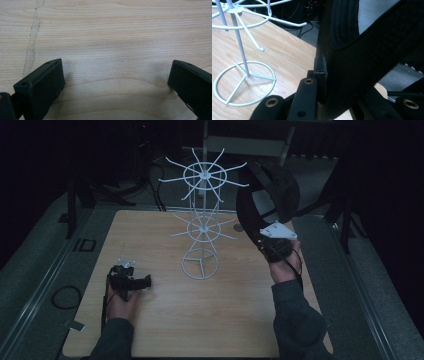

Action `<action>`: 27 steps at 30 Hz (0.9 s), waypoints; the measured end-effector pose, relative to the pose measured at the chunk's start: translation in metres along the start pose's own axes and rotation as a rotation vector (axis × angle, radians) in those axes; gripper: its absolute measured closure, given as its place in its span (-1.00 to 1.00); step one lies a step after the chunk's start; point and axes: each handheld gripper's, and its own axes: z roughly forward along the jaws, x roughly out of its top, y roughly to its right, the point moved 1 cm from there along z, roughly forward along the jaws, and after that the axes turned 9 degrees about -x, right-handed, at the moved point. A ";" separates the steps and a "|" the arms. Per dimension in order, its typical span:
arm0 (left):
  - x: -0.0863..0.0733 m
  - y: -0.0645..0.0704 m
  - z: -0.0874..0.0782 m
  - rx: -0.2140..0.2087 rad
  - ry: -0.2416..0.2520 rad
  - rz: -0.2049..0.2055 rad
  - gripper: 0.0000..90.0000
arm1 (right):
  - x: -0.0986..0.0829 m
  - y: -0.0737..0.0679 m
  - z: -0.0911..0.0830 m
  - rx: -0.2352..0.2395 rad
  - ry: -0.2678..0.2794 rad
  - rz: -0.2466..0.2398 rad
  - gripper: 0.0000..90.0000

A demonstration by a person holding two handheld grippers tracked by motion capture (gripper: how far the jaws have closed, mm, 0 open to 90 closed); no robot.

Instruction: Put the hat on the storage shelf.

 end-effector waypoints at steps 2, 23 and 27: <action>0.000 0.000 0.000 0.000 -0.001 0.001 -0.98 | 0.001 0.000 0.000 -0.002 0.003 -0.002 0.81; 0.000 0.000 0.000 -0.001 -0.001 0.000 -0.98 | 0.010 0.002 0.000 -0.016 0.018 -0.007 0.81; 0.000 0.000 0.000 -0.001 -0.001 0.000 -0.98 | 0.012 0.002 -0.001 -0.018 0.026 -0.010 0.81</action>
